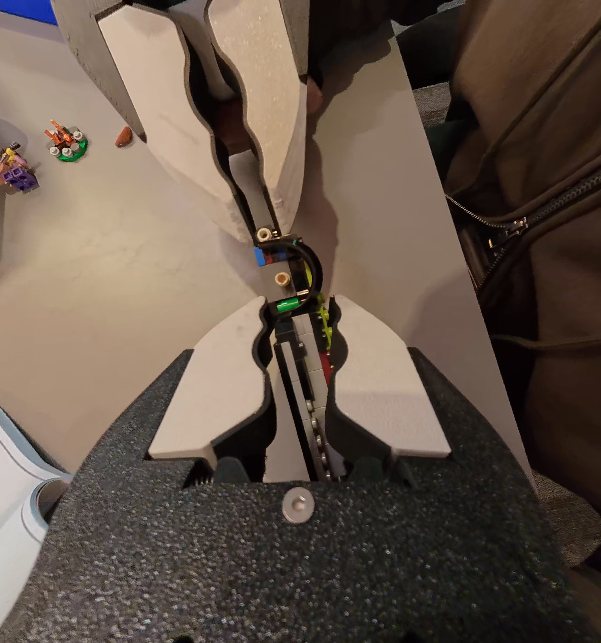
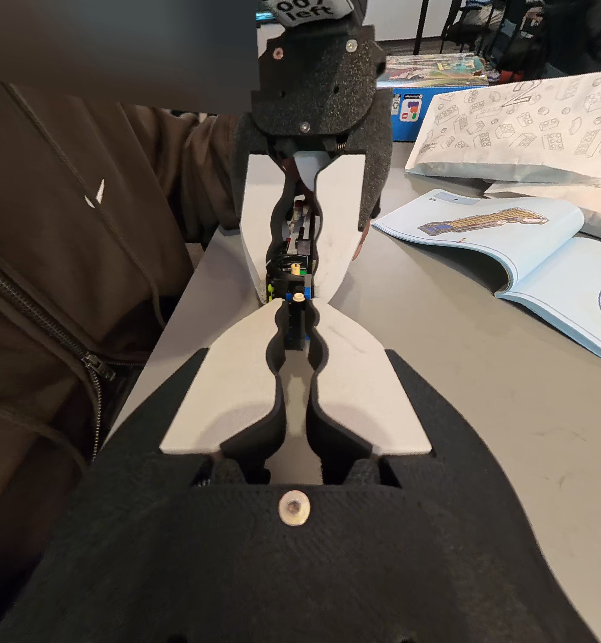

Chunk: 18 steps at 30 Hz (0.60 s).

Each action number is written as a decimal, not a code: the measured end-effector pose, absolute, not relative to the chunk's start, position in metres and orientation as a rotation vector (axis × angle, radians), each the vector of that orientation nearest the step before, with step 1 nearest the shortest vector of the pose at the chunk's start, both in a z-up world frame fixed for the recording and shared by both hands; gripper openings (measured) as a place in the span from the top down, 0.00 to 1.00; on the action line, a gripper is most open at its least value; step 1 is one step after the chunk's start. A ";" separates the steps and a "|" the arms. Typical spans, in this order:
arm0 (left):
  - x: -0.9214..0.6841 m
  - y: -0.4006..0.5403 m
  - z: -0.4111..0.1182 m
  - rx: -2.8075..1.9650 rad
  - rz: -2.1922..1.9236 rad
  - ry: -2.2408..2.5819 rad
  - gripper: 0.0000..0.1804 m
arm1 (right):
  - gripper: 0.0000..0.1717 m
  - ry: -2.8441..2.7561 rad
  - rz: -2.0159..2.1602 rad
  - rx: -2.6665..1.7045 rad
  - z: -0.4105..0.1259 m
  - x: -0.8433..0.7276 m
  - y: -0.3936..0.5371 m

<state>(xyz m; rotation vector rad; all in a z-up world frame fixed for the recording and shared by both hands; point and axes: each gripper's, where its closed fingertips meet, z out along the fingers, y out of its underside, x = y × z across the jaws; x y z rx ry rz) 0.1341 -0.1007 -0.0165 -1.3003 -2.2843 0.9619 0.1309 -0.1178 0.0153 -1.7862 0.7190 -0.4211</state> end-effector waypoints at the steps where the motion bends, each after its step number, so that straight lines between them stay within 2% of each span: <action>1: 0.134 -0.100 -0.017 -1.297 0.957 -2.280 0.83 | 0.95 0.710 -0.426 -1.790 0.015 0.130 -0.118; 13: 0.143 -0.104 -0.022 -1.282 0.930 -2.361 0.84 | 0.95 0.892 -0.184 -1.627 0.010 0.137 -0.121; 18: 0.140 -0.103 -0.023 -1.222 0.892 -2.326 0.83 | 0.95 0.851 -0.259 -1.666 0.009 0.137 -0.122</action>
